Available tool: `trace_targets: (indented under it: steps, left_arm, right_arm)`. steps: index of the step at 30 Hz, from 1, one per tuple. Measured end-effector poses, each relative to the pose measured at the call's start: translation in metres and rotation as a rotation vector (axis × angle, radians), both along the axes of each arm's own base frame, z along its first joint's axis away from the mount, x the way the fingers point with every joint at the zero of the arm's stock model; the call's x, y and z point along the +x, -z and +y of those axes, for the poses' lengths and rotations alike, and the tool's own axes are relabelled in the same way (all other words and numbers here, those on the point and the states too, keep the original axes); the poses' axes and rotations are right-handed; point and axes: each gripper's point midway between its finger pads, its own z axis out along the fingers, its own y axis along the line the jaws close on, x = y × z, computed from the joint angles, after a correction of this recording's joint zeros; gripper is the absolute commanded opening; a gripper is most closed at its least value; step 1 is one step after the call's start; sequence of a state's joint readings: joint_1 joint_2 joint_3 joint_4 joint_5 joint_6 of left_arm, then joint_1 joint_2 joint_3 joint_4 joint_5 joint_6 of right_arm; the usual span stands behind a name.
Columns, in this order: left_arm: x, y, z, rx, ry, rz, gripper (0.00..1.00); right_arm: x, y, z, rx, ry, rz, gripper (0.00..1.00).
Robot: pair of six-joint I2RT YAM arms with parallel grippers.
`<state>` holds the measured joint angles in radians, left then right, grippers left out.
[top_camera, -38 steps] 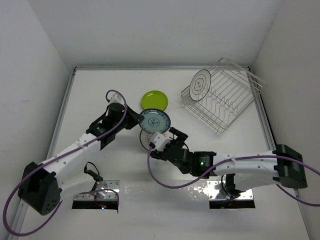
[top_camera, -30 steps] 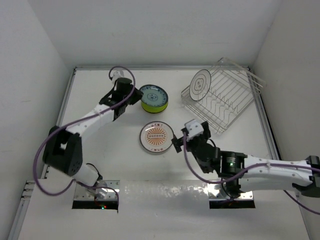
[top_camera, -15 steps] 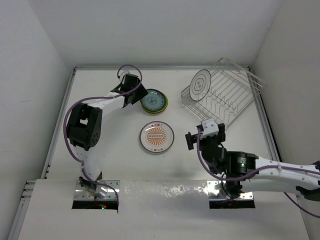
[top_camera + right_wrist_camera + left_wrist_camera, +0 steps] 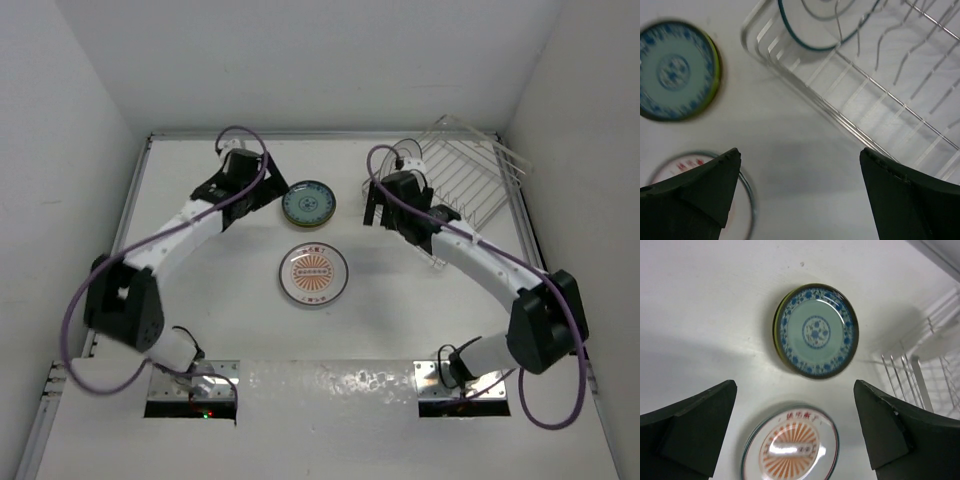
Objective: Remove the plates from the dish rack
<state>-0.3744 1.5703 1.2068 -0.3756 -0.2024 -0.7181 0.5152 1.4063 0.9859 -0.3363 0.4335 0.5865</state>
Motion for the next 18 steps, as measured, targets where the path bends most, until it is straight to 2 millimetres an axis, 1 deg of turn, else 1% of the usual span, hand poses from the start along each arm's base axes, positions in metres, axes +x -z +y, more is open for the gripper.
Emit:
trace_targets:
  steps: [1,3,4,5,6,8,10,13,15,16,17,18]
  left_arm:
    - [-0.009,-0.018,0.004,-0.005,0.014,-0.051,1.00]
    - [-0.038,-0.044,0.012,-0.004,0.059,-0.110,1.00]
    - [-0.049,-0.052,0.015,-0.001,0.085,-0.130,1.00]
    - [-0.063,-0.059,0.016,0.005,0.122,-0.144,1.00]
    - [-0.072,-0.062,0.017,0.014,0.150,-0.150,1.00]
    - [-0.090,-0.060,0.021,0.047,0.201,-0.136,1.00]
    - [-0.106,-0.054,0.027,0.088,0.240,-0.114,1.00]
    - [-0.127,-0.044,0.040,0.147,0.271,-0.110,1.00]
    - [-0.137,-0.039,0.048,0.177,0.273,-0.117,1.00]
    - [-0.140,-0.035,0.052,0.192,0.273,-0.117,1.00]
    - [-0.142,-0.032,0.054,0.201,0.274,-0.113,1.00]
    - [-0.143,-0.028,0.055,0.209,0.280,-0.104,1.00]
  right_arm:
    - [0.015,-0.006,0.002,0.053,0.035,-0.016,0.99]
    - [0.043,-0.017,0.000,0.138,0.124,-0.062,0.99]
    - [0.054,-0.020,-0.002,0.167,0.160,-0.081,0.99]
    - [0.069,-0.026,-0.006,0.200,0.218,-0.110,0.97]
    - [0.078,-0.028,-0.008,0.218,0.249,-0.130,0.95]
    - [0.101,-0.036,-0.008,0.255,0.305,-0.174,0.90]
    - [0.124,-0.042,-0.003,0.274,0.331,-0.207,0.83]
    - [0.162,-0.052,0.008,0.284,0.349,-0.257,0.79]
    - [0.183,-0.055,0.011,0.267,0.369,-0.279,0.77]
    - [0.191,-0.056,0.011,0.253,0.384,-0.288,0.75]
    - [0.197,-0.055,0.008,0.227,0.399,-0.288,0.71]
    - [0.203,-0.054,0.006,0.205,0.413,-0.293,0.70]
